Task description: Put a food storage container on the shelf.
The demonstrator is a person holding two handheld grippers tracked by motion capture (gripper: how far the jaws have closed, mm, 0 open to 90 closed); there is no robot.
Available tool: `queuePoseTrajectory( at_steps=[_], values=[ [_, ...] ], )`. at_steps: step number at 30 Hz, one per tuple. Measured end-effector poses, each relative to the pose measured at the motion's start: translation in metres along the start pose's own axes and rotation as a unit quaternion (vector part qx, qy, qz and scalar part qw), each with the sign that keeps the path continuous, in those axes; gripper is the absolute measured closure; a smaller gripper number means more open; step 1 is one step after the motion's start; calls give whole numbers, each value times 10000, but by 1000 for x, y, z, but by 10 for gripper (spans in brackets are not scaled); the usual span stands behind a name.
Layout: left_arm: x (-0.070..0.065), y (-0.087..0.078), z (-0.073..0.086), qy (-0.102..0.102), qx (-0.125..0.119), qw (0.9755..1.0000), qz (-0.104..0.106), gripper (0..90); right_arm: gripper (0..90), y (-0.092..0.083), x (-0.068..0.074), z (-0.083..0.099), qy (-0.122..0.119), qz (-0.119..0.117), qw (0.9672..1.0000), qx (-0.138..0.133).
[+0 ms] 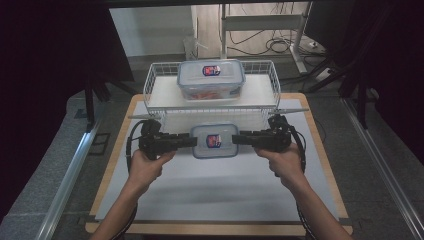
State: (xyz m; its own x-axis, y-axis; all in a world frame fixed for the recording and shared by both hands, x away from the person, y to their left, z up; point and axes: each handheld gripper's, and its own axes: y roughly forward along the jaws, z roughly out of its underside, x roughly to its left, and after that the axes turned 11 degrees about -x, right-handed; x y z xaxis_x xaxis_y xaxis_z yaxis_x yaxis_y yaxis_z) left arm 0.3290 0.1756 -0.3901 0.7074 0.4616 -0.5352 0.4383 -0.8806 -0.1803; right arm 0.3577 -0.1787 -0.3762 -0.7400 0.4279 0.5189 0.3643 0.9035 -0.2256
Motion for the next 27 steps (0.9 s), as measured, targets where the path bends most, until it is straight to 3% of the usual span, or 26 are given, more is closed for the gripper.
queuePoseTrajectory(
  at_steps=[27],
  values=[
    [1, -4, -77, -18, -284, 9996, -92, 583, 582, 13, 3, -69, 84, -46, 9995, -316]
  ],
)
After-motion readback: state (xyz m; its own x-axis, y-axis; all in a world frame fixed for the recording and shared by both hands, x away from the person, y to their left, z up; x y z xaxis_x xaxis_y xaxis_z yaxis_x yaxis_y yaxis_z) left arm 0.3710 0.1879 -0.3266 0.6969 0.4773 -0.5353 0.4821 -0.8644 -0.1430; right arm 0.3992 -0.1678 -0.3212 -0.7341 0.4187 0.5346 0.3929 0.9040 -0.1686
